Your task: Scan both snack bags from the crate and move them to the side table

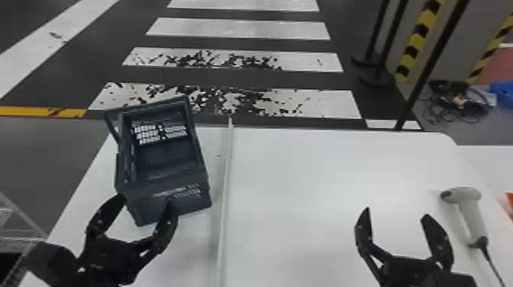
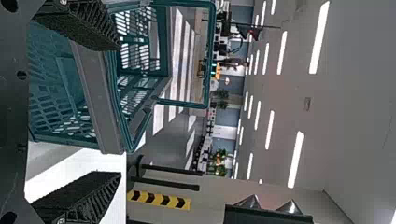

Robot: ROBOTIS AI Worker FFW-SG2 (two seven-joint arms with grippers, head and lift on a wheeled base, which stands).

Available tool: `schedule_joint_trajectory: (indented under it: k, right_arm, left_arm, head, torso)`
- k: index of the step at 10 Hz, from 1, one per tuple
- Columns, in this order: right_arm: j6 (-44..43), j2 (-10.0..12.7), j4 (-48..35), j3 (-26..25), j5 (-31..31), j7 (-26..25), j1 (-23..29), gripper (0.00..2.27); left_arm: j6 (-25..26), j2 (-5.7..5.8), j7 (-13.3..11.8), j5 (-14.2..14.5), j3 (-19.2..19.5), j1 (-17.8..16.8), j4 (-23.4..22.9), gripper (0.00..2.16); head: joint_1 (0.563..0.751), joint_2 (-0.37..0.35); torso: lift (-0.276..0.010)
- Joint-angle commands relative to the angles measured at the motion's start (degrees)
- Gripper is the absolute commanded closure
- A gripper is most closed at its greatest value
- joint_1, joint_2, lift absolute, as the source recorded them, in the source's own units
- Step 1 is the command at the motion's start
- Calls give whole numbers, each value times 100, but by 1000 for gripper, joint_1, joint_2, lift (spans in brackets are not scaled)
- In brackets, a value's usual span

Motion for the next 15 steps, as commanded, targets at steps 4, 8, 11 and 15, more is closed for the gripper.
schedule_joint_trajectory:
  k: [4, 8, 11, 15]
  right_arm:
    - [-71, 0, 19, 0, -36, -1, 0, 46]
    - [-124, 5, 80, -9, -71, -1, -27, 46]
    - [-142, 5, 115, -9, -71, -1, -35, 46]
    - [-142, 5, 115, -18, -71, -1, -35, 46]
  left_arm:
    - [0, -19, 0, 0, 0, 16, 0, 33]
    - [0, -36, 0, 0, 0, 16, 18, 33]
    - [-18, -45, 0, 0, 0, 16, 35, 33]
    - [-35, -45, 0, 9, 0, 24, 35, 33]
  head:
    - [695, -4]
    - [695, -6]
    - [695, -5]
    - [695, -6]
  torso:
    - [-99]
    - [-99]
    - [-99]
    - [-99]
